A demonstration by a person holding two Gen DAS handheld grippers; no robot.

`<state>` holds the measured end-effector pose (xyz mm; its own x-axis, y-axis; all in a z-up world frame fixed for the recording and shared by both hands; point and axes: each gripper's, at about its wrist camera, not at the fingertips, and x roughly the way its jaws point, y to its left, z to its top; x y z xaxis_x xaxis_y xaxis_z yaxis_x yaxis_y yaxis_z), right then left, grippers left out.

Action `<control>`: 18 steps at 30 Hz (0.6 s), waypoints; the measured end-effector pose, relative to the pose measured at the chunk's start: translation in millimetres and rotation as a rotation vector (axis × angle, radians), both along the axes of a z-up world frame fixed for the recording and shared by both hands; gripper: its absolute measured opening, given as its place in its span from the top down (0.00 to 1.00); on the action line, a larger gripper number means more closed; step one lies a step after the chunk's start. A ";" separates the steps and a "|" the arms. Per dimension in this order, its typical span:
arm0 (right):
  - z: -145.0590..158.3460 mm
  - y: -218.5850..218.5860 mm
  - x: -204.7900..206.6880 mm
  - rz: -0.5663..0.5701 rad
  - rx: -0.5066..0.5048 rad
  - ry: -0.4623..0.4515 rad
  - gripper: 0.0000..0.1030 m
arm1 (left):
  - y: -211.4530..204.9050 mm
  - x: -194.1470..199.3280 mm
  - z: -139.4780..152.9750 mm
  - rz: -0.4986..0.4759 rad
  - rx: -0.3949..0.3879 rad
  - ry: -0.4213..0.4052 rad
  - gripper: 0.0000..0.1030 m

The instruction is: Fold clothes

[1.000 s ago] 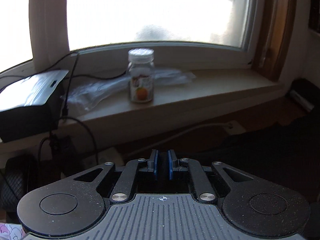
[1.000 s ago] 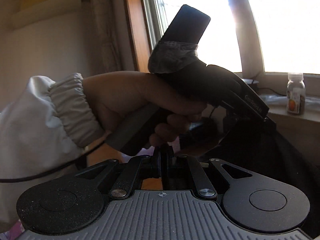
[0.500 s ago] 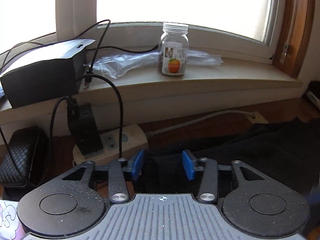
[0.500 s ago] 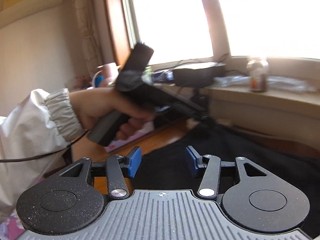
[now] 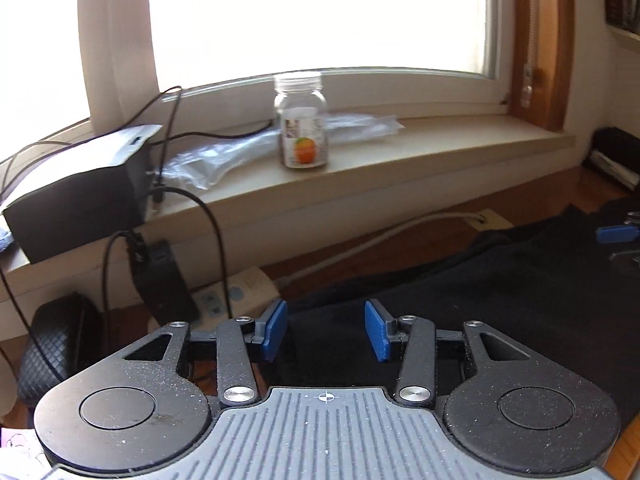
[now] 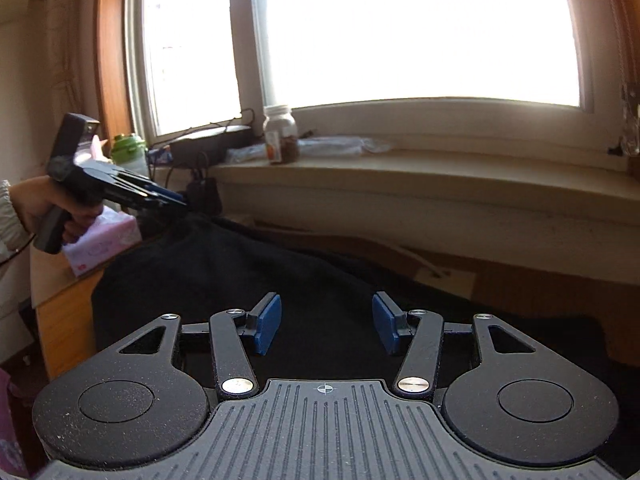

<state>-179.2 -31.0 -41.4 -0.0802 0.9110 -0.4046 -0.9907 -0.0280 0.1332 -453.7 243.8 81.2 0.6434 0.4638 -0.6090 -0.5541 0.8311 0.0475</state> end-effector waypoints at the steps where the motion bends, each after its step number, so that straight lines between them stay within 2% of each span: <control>1: -4.6 -3.5 1.9 -0.002 -0.005 0.012 0.45 | -1.4 3.2 -3.9 -0.008 -0.001 0.017 0.55; 4: -11.1 -15.1 2.3 -0.003 -0.003 0.030 0.45 | 0.5 11.5 -14.9 0.010 0.002 0.059 0.55; 8: -7.6 -31.4 -5.3 0.005 0.019 0.022 0.45 | 9.2 12.6 -16.4 0.047 -0.001 0.032 0.54; 15: -13.3 -47.1 -5.5 -0.015 0.043 0.055 0.45 | 16.1 15.1 -24.7 0.052 0.004 0.048 0.55; 16: -14.4 -49.0 -5.3 -0.014 0.048 0.065 0.45 | 16.5 15.7 -26.9 0.051 0.006 0.053 0.63; 18: -16.9 -52.4 -5.1 -0.010 0.057 0.078 0.45 | 18.6 16.3 -29.3 0.048 0.003 0.058 0.88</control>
<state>-184.2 -83.4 -58.4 -0.1001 0.9334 -0.3446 -0.9777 -0.0280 0.2083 -437.4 262.3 51.9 0.5840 0.4947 -0.6436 -0.5892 0.8037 0.0832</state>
